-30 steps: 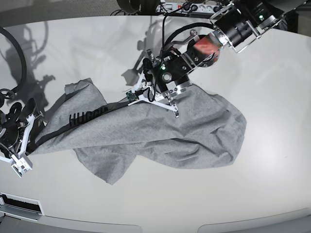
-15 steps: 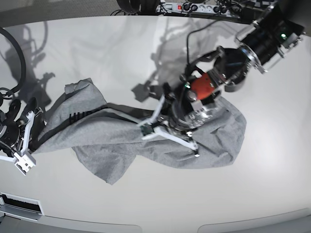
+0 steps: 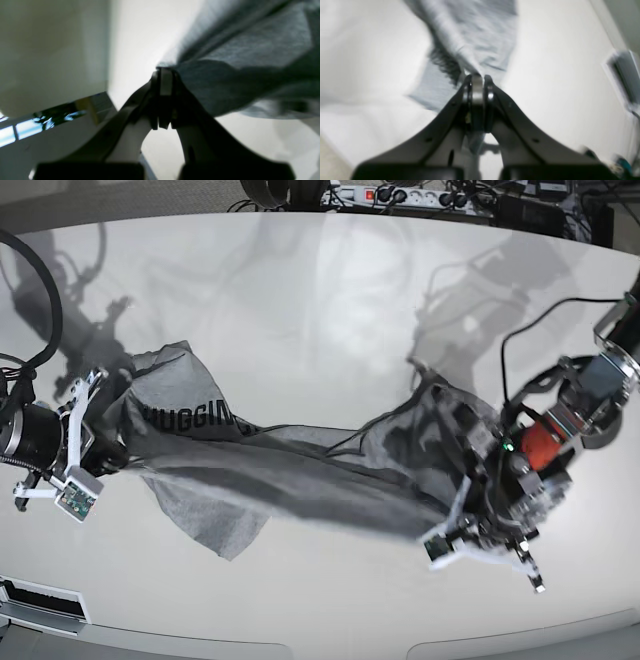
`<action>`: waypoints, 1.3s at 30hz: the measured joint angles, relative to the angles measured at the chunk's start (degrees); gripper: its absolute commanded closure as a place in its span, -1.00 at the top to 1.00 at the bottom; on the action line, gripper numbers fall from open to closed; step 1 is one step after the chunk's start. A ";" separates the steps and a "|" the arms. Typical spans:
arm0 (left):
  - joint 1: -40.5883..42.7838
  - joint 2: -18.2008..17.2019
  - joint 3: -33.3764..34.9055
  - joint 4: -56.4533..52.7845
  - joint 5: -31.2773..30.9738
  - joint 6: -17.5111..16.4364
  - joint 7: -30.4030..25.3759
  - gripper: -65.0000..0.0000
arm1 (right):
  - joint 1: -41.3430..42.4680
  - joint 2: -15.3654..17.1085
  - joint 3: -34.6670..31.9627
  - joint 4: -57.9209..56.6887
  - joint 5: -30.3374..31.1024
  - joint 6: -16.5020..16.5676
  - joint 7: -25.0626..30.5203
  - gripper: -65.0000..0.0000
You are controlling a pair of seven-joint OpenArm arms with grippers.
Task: Layout the t-shirt on the table in an organized manner, then fold the t-shirt properly
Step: 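Lift the shirt with both grippers and stretch it between them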
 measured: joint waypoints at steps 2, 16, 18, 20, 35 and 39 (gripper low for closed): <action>-2.43 -1.92 0.02 0.09 -2.51 0.39 -1.09 -1.00 | 0.00 0.00 0.00 0.00 5.07 2.10 -2.19 -1.00; -7.45 -12.94 0.02 0.33 -39.50 -15.19 -2.45 -1.00 | -8.46 -13.35 0.02 0.00 7.56 2.12 -5.79 -1.00; -6.03 -14.58 0.02 0.35 -45.53 -21.99 -2.80 -1.00 | -8.92 -15.30 0.02 0.00 6.80 2.12 -8.22 -1.00; -4.33 -16.13 0.02 0.33 -48.65 -29.33 -2.67 -1.00 | -8.90 -16.61 0.02 0.00 3.67 2.16 -9.94 -1.00; -36.79 -4.81 -0.72 -23.71 -39.10 -14.38 -20.98 -1.00 | 37.70 -5.22 0.20 -0.48 -15.89 -9.22 0.90 -1.00; -31.01 3.80 0.87 -39.91 -48.94 -21.44 -15.19 -1.00 | 46.25 -4.39 0.04 -5.33 -6.88 -7.72 -1.42 -1.00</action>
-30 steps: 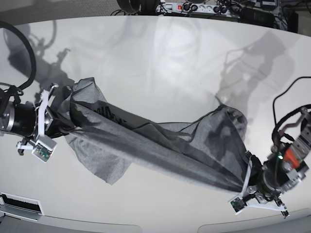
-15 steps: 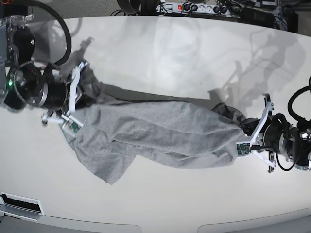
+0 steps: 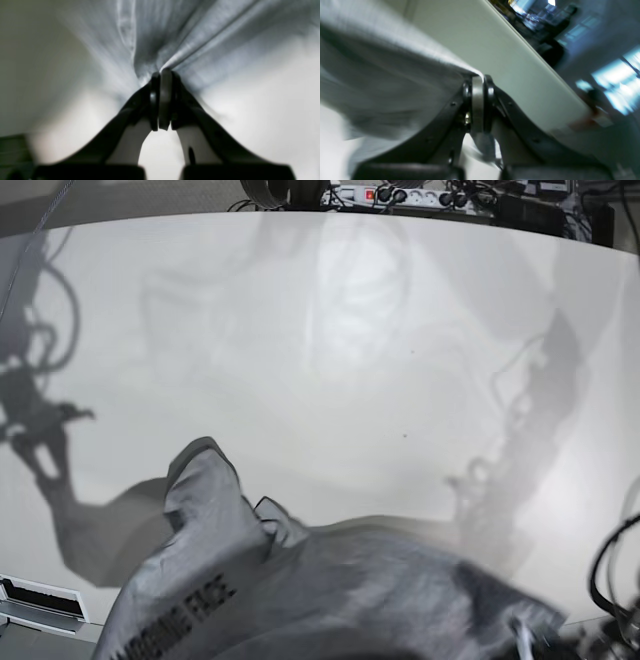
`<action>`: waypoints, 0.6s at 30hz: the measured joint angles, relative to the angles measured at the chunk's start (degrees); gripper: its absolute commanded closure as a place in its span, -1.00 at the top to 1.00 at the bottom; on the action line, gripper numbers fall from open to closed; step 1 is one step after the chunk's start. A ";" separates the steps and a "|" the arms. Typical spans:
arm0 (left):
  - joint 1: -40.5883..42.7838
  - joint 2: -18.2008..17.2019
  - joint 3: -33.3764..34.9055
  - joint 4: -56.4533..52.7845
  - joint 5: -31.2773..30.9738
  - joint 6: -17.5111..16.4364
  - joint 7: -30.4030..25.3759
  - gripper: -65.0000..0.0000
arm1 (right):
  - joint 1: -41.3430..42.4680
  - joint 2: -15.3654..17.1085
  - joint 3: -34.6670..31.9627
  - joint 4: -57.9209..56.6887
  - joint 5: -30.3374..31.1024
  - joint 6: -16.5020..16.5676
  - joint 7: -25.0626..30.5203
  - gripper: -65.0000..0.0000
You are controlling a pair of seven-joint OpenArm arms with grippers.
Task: Layout the t-shirt on the table in an organized manner, then fold the t-shirt properly
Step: 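Lift the shirt with both grippers and stretch it between them, then lay the stretched shirt flat on the table and open both grippers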
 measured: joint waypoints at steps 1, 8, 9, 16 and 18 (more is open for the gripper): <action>-0.11 1.44 0.02 -2.25 -2.60 -1.40 2.91 -1.00 | 0.52 -0.24 -0.20 -0.79 2.14 0.92 -1.57 -1.00; -3.89 -0.26 -1.16 -5.09 -19.54 -8.83 19.74 -1.00 | -8.04 0.31 0.28 -9.20 19.96 5.62 -12.22 -1.00; -2.84 -0.90 -0.81 -5.18 -21.20 -9.20 20.94 -1.00 | -10.27 -0.70 0.15 -10.40 22.36 6.64 -13.92 -1.00; -3.98 -6.62 -0.96 -5.16 -36.83 -13.73 33.35 -1.00 | -24.61 -6.16 -0.04 -13.84 25.14 8.92 -21.09 -1.00; -3.72 -7.08 -0.96 -5.18 -39.65 -13.73 36.00 -1.00 | -28.46 -6.49 -0.04 -13.84 24.68 9.01 -21.29 -1.00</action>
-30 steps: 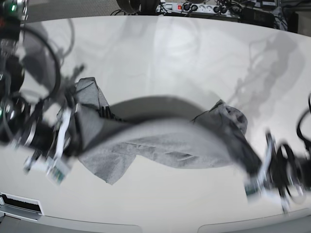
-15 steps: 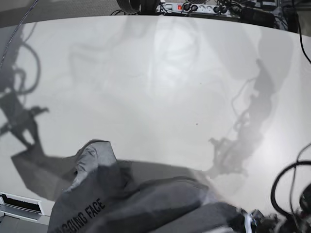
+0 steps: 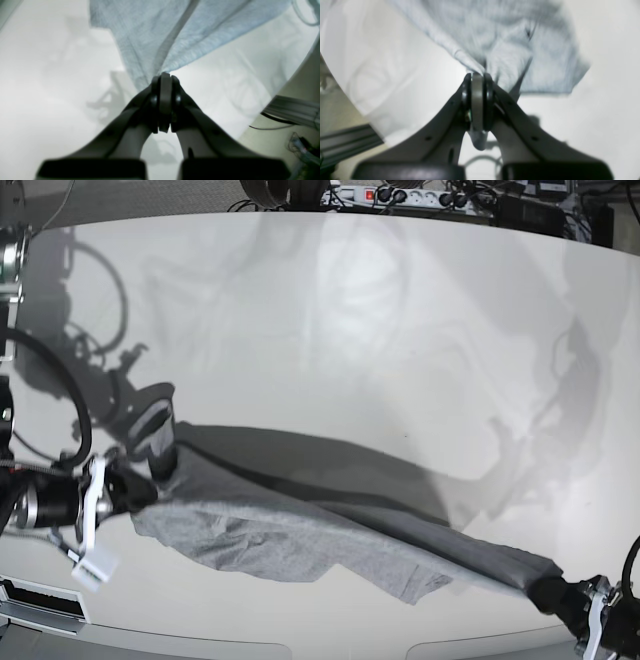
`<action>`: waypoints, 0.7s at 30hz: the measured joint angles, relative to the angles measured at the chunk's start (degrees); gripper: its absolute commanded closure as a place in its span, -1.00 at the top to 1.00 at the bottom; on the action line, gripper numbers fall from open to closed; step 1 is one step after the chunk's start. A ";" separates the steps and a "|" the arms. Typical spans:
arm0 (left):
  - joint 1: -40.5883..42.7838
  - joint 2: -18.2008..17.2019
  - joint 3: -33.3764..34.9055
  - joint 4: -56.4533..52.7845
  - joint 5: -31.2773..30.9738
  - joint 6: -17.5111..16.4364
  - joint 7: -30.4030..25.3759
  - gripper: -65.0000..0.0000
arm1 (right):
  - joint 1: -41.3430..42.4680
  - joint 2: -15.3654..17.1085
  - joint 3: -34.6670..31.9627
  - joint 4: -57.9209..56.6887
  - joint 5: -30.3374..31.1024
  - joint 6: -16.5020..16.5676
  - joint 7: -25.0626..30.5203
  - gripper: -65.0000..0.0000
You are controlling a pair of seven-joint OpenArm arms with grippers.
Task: Layout the t-shirt on the table in an organized manner, then fold the t-shirt properly
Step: 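Lay the stretched shirt flat on the table and open both grippers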
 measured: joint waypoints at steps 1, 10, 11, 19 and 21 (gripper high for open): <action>0.42 -0.02 0.07 -0.02 -0.46 -0.02 0.24 -1.00 | -1.73 -0.15 0.00 -0.02 0.04 -0.04 -0.02 -1.00; 18.18 1.03 0.39 -0.02 -1.11 -0.22 0.15 -1.00 | -11.72 -0.13 0.00 0.00 12.46 0.63 0.00 -1.00; 20.83 1.11 0.46 0.04 -1.29 -0.31 0.04 -1.00 | -12.76 -0.13 0.00 0.00 13.88 0.66 0.02 -1.00; 32.28 1.16 0.04 2.05 -1.66 -0.26 -0.87 -1.00 | -19.43 0.22 0.00 1.79 14.21 0.66 0.28 -1.00; 34.29 0.68 0.09 3.78 -1.64 -0.26 -0.55 -1.00 | -21.57 0.17 0.00 4.11 13.92 0.66 0.28 -1.00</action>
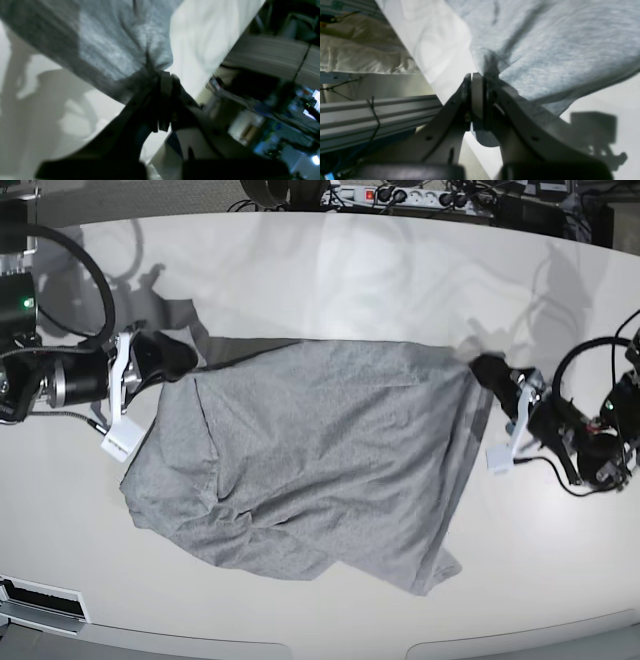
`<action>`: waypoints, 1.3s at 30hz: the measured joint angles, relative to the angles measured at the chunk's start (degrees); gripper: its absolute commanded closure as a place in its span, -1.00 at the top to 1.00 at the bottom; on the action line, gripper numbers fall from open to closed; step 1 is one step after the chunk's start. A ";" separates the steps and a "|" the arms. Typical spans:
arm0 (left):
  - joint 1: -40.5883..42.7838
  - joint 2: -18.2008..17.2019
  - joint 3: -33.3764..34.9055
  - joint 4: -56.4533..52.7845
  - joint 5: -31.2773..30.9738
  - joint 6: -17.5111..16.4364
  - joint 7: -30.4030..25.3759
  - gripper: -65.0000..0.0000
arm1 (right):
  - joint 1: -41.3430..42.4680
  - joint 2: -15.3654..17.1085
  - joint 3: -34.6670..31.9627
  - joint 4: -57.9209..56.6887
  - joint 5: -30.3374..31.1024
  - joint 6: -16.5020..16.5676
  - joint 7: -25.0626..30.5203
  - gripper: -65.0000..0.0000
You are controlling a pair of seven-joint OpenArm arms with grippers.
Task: Layout the t-shirt on the table in an organized manner, then fold the t-shirt properly
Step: 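Lay the stretched shirt flat on the table and open both grippers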
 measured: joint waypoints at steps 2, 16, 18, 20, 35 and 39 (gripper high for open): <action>1.25 -0.92 0.00 2.49 0.17 0.00 -0.02 -1.00 | -2.38 0.09 0.00 3.10 -0.81 -0.02 -0.02 -1.00; 2.14 -13.03 0.00 26.84 -0.09 0.04 -0.07 -1.00 | -11.96 9.88 -1.07 16.96 -7.10 0.00 0.22 -1.00; 2.14 -14.82 0.00 29.62 -0.26 0.07 -0.35 -1.00 | -11.93 9.92 -1.07 16.96 -7.13 0.00 0.17 -1.00; 2.12 -17.62 0.00 32.13 -0.28 0.07 -0.44 -1.00 | -11.98 9.90 -1.07 16.96 -7.10 0.00 0.15 -1.00; 12.81 -24.22 0.07 34.14 -0.22 0.02 -0.42 -1.00 | -11.93 9.90 -1.07 16.98 -3.63 0.00 0.17 -1.00; 13.79 -24.20 0.11 34.14 -0.24 0.02 -0.42 -1.00 | -11.93 9.94 -1.07 16.98 -3.63 0.00 0.17 -1.00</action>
